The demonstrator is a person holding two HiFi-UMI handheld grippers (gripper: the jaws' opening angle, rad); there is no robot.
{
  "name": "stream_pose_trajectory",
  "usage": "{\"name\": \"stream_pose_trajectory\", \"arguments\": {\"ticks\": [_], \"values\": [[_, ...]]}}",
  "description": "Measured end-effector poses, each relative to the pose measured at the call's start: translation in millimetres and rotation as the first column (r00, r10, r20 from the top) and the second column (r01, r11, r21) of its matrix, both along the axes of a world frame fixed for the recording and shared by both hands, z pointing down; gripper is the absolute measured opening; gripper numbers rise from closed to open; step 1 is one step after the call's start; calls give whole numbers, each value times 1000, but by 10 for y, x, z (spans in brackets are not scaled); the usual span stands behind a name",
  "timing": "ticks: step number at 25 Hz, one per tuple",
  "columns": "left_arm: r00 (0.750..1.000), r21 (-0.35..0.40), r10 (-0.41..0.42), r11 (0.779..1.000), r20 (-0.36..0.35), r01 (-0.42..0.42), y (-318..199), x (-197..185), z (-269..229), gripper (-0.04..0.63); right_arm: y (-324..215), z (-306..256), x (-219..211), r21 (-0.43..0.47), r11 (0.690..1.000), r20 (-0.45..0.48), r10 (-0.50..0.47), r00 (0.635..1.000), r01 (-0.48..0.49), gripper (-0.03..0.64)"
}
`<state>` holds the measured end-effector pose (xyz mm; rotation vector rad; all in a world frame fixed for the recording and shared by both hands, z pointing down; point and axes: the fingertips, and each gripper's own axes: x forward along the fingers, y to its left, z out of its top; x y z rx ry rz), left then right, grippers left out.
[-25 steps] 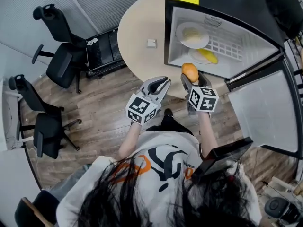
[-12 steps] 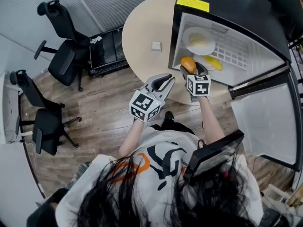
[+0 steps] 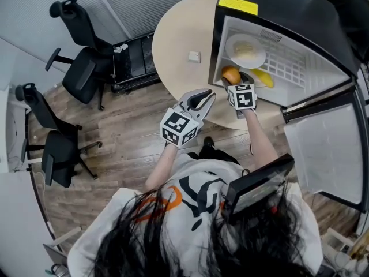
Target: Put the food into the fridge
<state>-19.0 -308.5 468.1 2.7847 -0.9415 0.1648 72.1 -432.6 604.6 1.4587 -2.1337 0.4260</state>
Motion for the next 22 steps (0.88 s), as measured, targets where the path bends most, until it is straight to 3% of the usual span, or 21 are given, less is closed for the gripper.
{"name": "stream_pose_trajectory", "arguments": {"ticks": [7, 22], "values": [[1000, -1, -25, 1000, 12, 25, -23, -76, 9, 38, -79, 163, -37, -29, 999, -83, -33, 996, 31, 325], [996, -7, -84, 996, 15, 84, -192, -220, 47, 38, -447, 174, 16, -47, 999, -78, 18, 997, -22, 325]]}}
